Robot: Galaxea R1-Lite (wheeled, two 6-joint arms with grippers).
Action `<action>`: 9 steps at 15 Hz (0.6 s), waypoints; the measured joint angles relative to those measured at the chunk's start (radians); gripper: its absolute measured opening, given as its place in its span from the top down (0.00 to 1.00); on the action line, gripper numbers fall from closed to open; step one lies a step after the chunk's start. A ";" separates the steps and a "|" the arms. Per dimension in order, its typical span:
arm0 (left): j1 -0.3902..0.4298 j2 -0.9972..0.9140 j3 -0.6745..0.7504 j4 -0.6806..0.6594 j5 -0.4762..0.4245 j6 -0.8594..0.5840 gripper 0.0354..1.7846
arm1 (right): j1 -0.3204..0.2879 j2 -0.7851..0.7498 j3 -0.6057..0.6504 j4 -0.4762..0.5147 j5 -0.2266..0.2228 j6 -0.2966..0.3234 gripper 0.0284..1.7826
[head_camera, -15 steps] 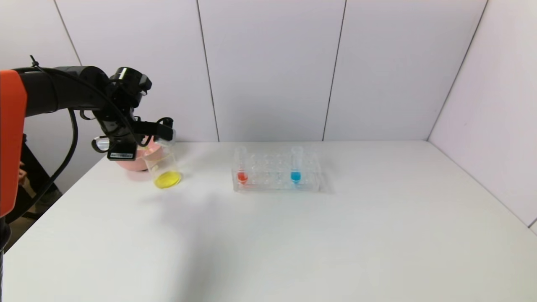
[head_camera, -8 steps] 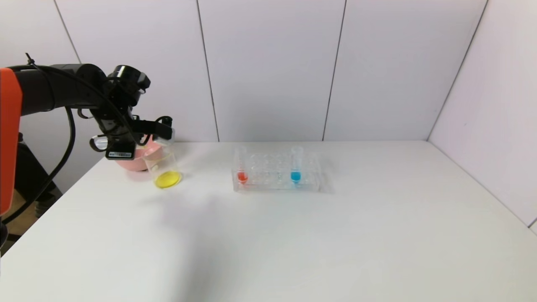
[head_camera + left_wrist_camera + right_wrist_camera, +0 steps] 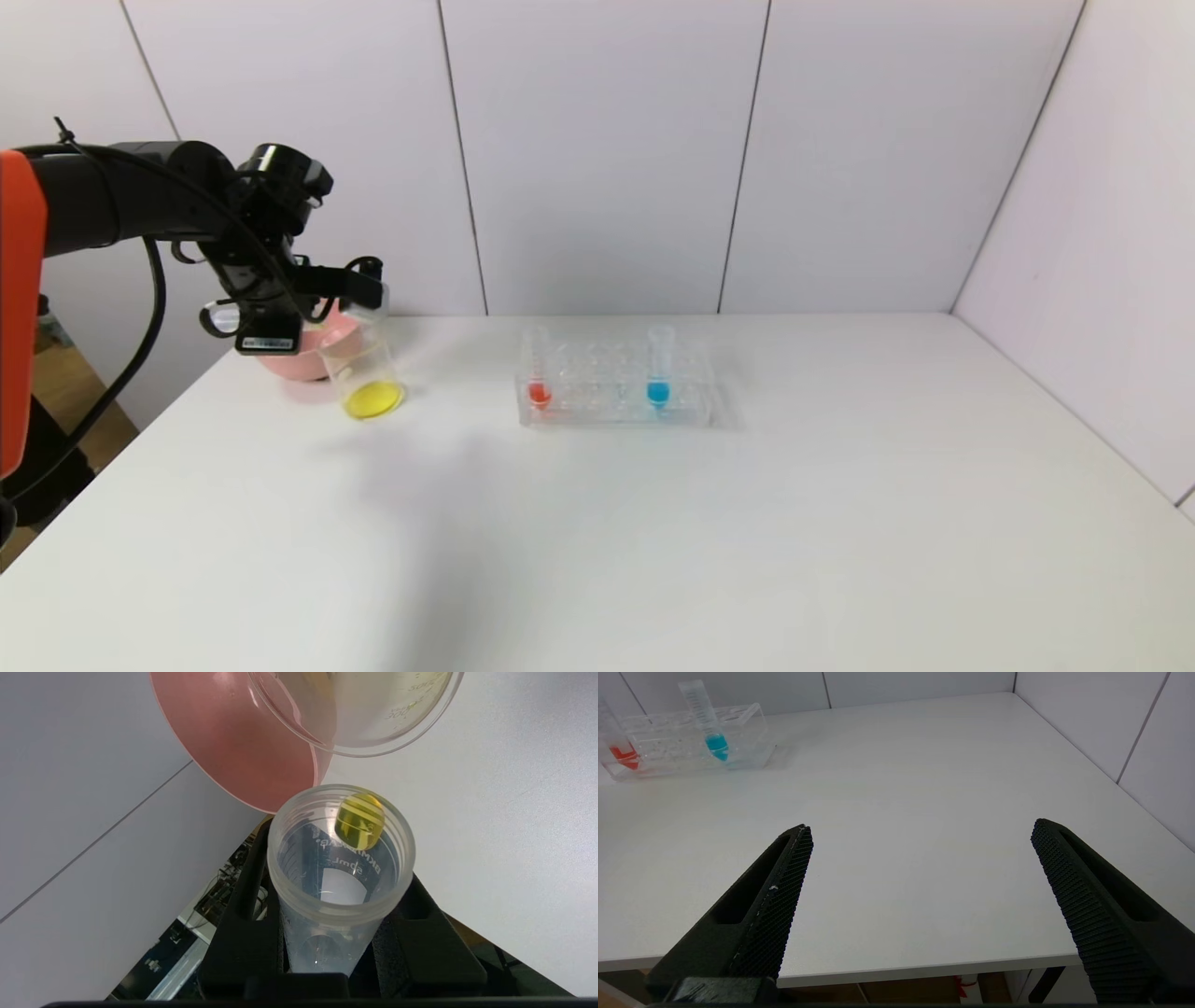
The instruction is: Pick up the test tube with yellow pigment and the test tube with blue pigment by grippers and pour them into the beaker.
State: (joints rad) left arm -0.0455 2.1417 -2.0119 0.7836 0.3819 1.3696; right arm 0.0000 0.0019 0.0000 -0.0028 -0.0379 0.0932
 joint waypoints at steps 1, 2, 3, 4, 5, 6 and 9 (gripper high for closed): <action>0.001 -0.005 0.005 -0.004 -0.004 -0.016 0.71 | 0.000 0.000 0.000 0.000 0.000 0.001 0.04; 0.005 -0.013 0.011 -0.003 -0.008 -0.041 0.71 | 0.000 0.000 0.000 0.000 0.000 0.000 0.04; 0.015 -0.022 0.014 -0.009 -0.027 -0.071 0.71 | 0.000 0.000 0.000 0.000 0.000 0.000 0.04; 0.031 -0.030 0.016 -0.014 -0.063 -0.106 0.71 | 0.000 0.000 0.000 0.000 0.000 0.000 0.04; 0.051 -0.039 0.017 -0.025 -0.112 -0.150 0.71 | 0.000 0.000 0.000 0.000 0.000 0.000 0.04; 0.075 -0.047 0.017 -0.037 -0.174 -0.198 0.71 | 0.000 0.000 0.000 0.000 0.000 0.000 0.04; 0.156 -0.062 0.018 -0.148 -0.410 -0.349 0.71 | 0.001 0.000 0.000 0.000 0.000 0.001 0.04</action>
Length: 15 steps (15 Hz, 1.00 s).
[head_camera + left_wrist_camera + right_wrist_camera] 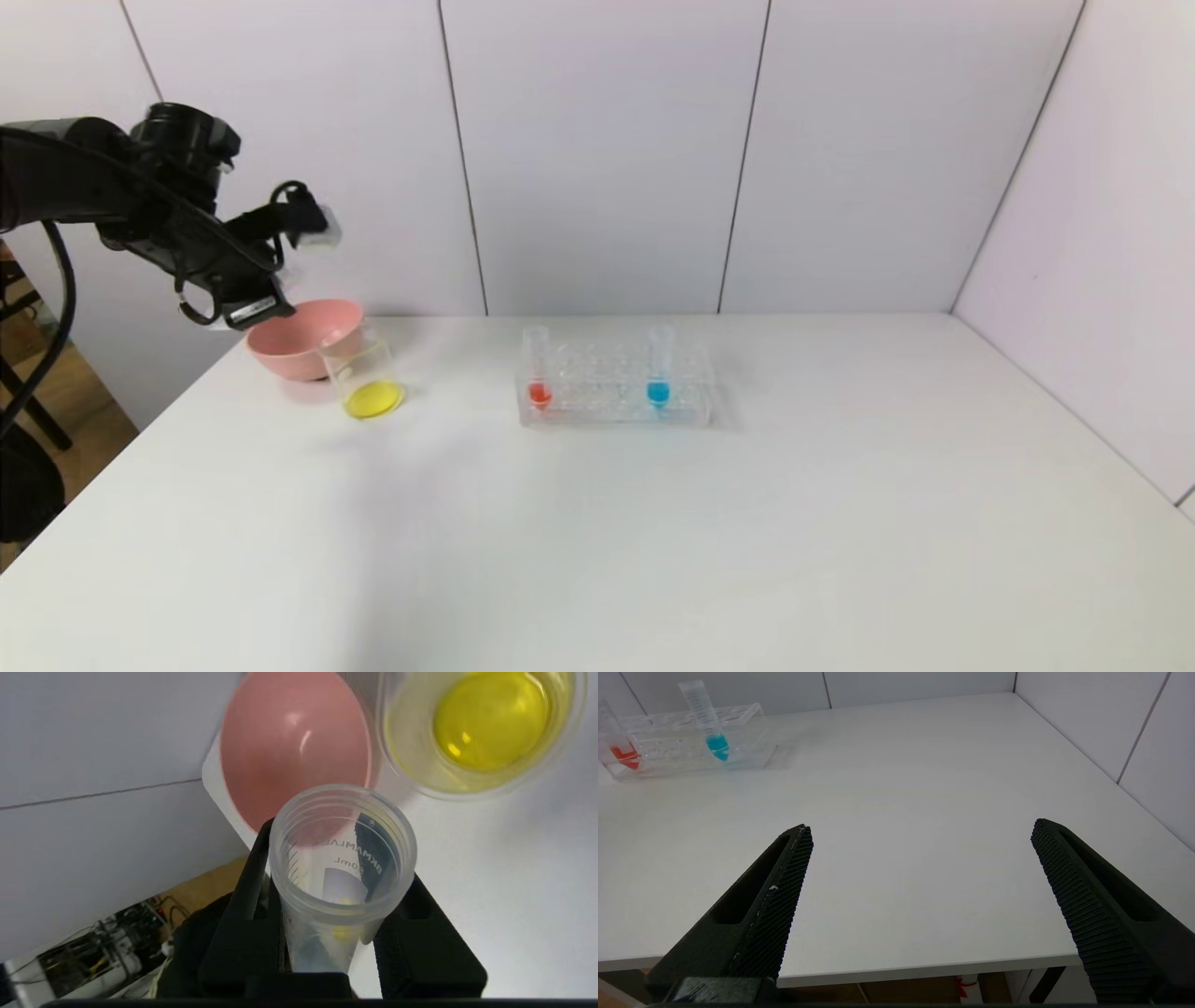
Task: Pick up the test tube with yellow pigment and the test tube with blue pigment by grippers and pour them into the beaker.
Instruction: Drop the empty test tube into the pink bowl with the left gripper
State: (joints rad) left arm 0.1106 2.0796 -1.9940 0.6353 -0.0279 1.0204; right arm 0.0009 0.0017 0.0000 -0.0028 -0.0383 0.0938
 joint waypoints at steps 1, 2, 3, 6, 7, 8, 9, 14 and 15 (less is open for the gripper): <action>0.027 -0.002 0.000 -0.069 -0.084 -0.069 0.71 | 0.000 0.000 0.000 0.000 0.000 0.000 0.04; 0.046 -0.002 0.000 -0.133 -0.150 -0.142 0.71 | 0.000 0.000 0.000 0.000 0.000 0.000 0.04; 0.060 -0.002 0.000 -0.187 -0.203 -0.215 0.71 | 0.000 0.000 0.000 0.000 0.000 0.000 0.04; 0.085 0.020 0.001 -0.291 -0.376 -0.438 0.71 | -0.001 0.000 0.000 0.000 0.000 0.000 0.04; 0.091 0.039 0.001 -0.352 -0.419 -0.492 0.71 | -0.001 0.000 0.000 0.000 0.000 0.000 0.04; 0.094 0.059 0.002 -0.423 -0.440 -0.534 0.71 | -0.001 0.000 0.000 0.000 0.000 -0.001 0.04; 0.096 0.080 0.006 -0.497 -0.451 -0.580 0.71 | -0.001 0.000 0.000 0.000 0.000 0.000 0.04; 0.099 0.204 0.048 -0.842 -0.467 -0.772 0.71 | 0.000 0.000 0.000 0.000 0.000 0.000 0.04; 0.099 0.220 0.061 -0.848 -0.467 -0.777 0.71 | -0.001 0.000 0.000 0.000 0.000 0.000 0.04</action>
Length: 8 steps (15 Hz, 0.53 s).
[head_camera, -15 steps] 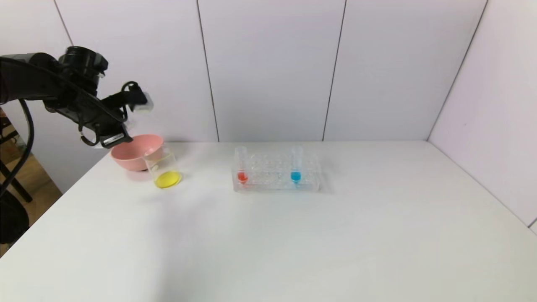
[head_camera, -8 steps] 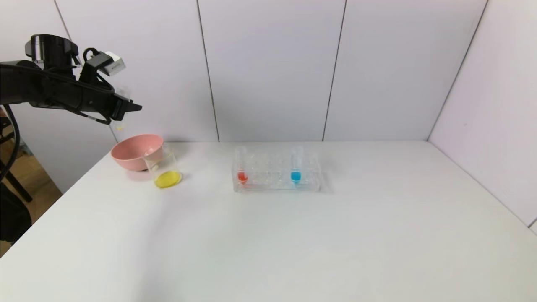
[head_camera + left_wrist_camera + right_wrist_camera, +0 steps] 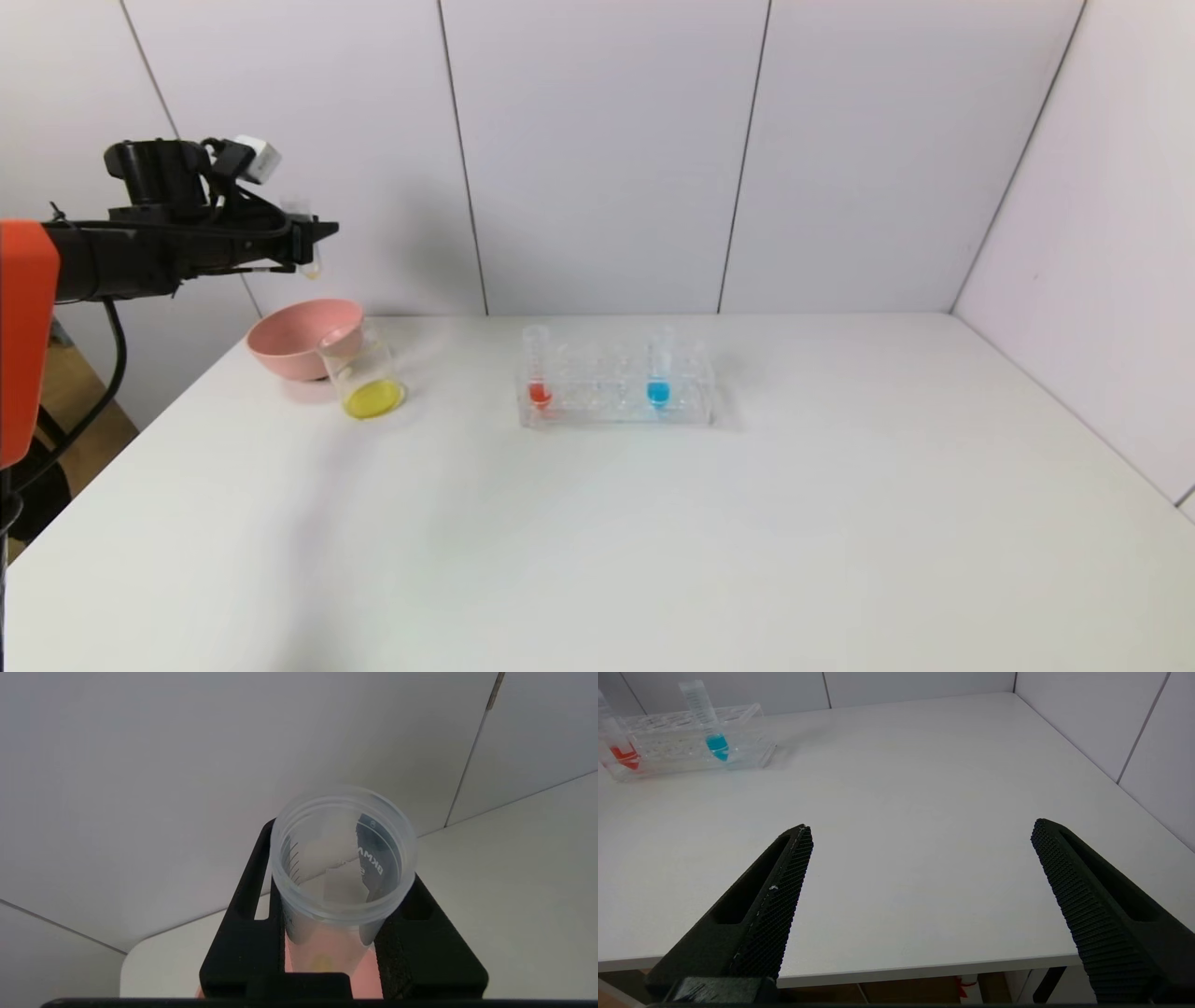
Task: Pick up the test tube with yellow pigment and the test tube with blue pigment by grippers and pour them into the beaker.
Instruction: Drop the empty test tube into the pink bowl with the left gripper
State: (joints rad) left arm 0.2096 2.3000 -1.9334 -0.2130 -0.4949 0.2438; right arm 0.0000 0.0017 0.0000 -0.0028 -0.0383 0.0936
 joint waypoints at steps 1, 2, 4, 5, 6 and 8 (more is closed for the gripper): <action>0.000 0.013 0.013 -0.003 0.000 0.000 0.71 | 0.000 0.000 0.000 0.000 0.000 0.000 0.04; 0.003 0.024 0.024 -0.011 0.000 0.000 0.71 | 0.000 0.000 0.000 0.000 0.000 0.000 0.04; 0.008 0.037 0.060 -0.039 0.001 -0.010 0.71 | 0.000 0.000 0.000 0.000 0.000 0.000 0.04; 0.010 0.041 0.084 -0.057 0.001 -0.019 0.71 | 0.000 0.000 0.000 0.000 0.000 0.000 0.04; 0.013 0.043 0.104 -0.079 0.000 -0.030 0.71 | 0.000 0.000 0.000 0.000 0.000 0.000 0.04; 0.020 0.047 0.137 -0.126 0.001 -0.053 0.71 | 0.000 0.000 0.000 0.000 0.000 0.000 0.04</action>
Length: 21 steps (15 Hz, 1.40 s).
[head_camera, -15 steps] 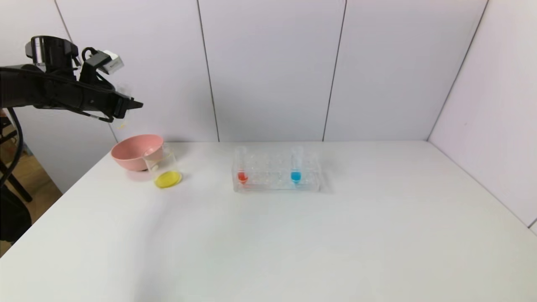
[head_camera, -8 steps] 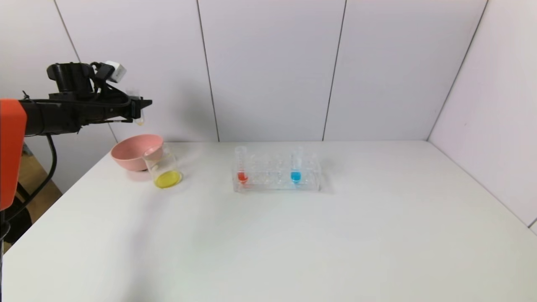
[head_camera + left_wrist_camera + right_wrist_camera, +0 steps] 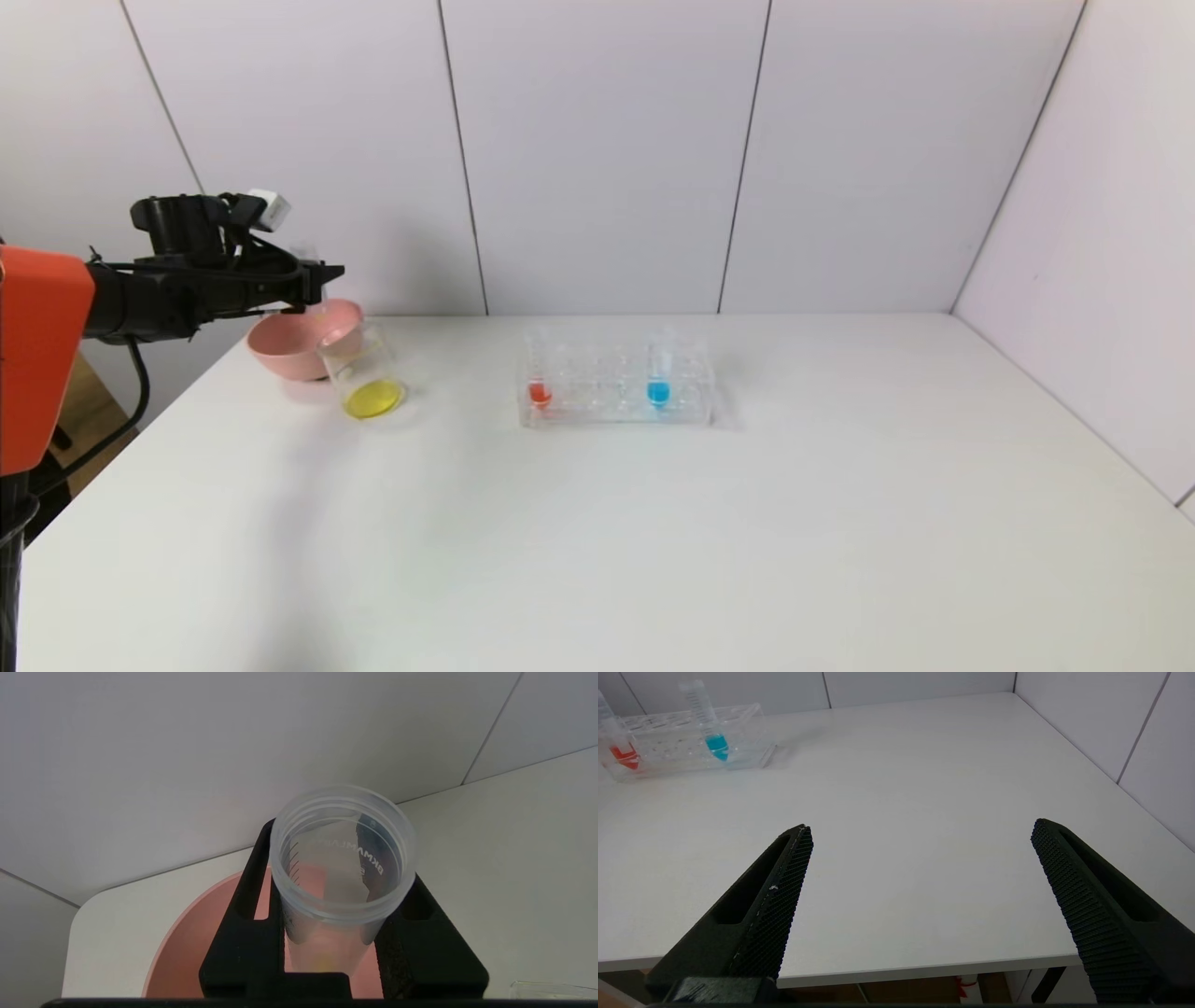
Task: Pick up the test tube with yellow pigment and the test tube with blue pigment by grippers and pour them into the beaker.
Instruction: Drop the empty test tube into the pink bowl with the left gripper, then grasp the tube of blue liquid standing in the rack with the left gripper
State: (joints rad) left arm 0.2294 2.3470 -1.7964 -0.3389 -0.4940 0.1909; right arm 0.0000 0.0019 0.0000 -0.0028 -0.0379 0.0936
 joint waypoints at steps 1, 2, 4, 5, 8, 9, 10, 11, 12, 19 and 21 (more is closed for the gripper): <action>0.003 0.004 0.008 -0.021 0.000 -0.001 0.70 | 0.000 0.000 0.000 0.000 0.000 0.000 0.04; 0.006 0.008 0.011 -0.037 0.000 -0.003 0.66 | 0.000 0.000 0.000 0.000 0.000 0.001 0.04; 0.008 0.012 0.014 -0.044 -0.001 -0.005 0.55 | 0.000 0.000 0.000 0.000 0.000 0.001 0.04; 0.009 0.013 0.014 -0.045 -0.001 -0.006 0.46 | 0.000 0.000 0.000 0.000 0.000 0.000 0.04; 0.010 0.007 0.005 -0.045 -0.001 -0.006 0.19 | 0.000 0.000 0.000 0.000 0.000 0.000 0.04; 0.010 -0.006 0.002 -0.043 -0.001 -0.007 0.13 | 0.000 0.000 0.000 0.000 0.000 0.000 0.04; 0.010 -0.027 -0.002 -0.038 -0.001 -0.015 0.08 | 0.000 0.000 0.000 0.000 0.000 0.000 0.04; 0.008 -0.058 -0.004 -0.031 0.000 -0.034 0.03 | 0.000 0.000 0.000 0.000 0.000 0.000 0.04; 0.002 -0.093 -0.006 -0.026 0.002 -0.056 0.01 | 0.000 0.000 0.000 0.000 0.000 0.000 0.04; -0.142 -0.448 0.009 0.203 0.090 -0.151 0.00 | 0.000 0.000 0.000 0.000 0.000 0.000 0.04; -0.230 -0.558 0.078 0.281 0.172 -0.151 0.00 | 0.000 0.000 0.000 0.000 0.000 0.000 0.04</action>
State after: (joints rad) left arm -0.0004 1.7891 -1.7183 -0.0581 -0.3223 0.0394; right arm 0.0004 0.0017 0.0000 -0.0028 -0.0383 0.0936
